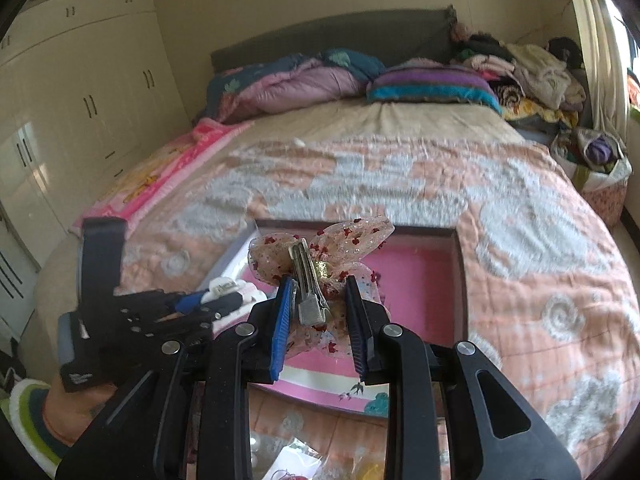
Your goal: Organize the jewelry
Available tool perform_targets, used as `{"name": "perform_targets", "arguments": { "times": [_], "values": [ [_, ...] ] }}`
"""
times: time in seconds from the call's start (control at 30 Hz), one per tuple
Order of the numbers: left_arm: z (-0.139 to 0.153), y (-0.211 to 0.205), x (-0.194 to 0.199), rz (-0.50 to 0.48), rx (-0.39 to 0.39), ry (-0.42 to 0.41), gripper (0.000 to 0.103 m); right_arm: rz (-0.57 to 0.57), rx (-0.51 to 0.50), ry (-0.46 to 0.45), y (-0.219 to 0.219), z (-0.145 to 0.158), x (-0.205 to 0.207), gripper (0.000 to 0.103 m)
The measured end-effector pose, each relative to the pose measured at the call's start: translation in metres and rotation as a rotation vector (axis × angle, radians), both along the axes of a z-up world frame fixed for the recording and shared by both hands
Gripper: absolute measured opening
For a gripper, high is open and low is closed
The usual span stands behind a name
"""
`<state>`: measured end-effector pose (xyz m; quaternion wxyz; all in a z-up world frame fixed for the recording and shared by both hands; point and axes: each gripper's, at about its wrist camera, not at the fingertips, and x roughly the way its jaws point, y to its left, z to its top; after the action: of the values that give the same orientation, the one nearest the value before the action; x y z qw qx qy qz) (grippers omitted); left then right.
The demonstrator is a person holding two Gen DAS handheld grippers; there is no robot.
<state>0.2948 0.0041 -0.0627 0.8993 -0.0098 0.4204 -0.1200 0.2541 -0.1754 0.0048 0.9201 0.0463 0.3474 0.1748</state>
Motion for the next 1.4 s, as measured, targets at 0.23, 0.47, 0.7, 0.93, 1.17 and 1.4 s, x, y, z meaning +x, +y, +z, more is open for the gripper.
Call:
{"name": "perform_targets", "arguments": {
  "times": [0.23, 0.47, 0.7, 0.93, 1.17, 1.4],
  "values": [
    [-0.015, 0.004, 0.002, -0.005, 0.015, 0.033, 0.014, -0.037, 0.001, 0.104, -0.004, -0.042, 0.013, 0.03],
    [-0.02, 0.01, 0.001, 0.005, 0.008, 0.046, 0.015, -0.063, -0.012, 0.089, -0.005, -0.046, 0.003, 0.064],
    [-0.011, 0.011, -0.009, 0.011, 0.006, 0.039, 0.029, -0.1, 0.007, 0.008, -0.022, -0.016, -0.024, 0.084],
    [0.012, 0.008, -0.022, 0.029, 0.024, 0.008, 0.055, -0.138, 0.001, -0.051, -0.036, 0.009, -0.051, 0.094],
    [0.051, 0.013, -0.049, 0.079, 0.014, -0.056, 0.089, -0.137, 0.005, -0.084, -0.045, 0.03, -0.077, 0.095],
    [0.088, 0.015, -0.079, 0.114, 0.04, -0.137, 0.094, -0.125, 0.015, -0.14, -0.052, 0.054, -0.106, 0.095]
  ]
}}
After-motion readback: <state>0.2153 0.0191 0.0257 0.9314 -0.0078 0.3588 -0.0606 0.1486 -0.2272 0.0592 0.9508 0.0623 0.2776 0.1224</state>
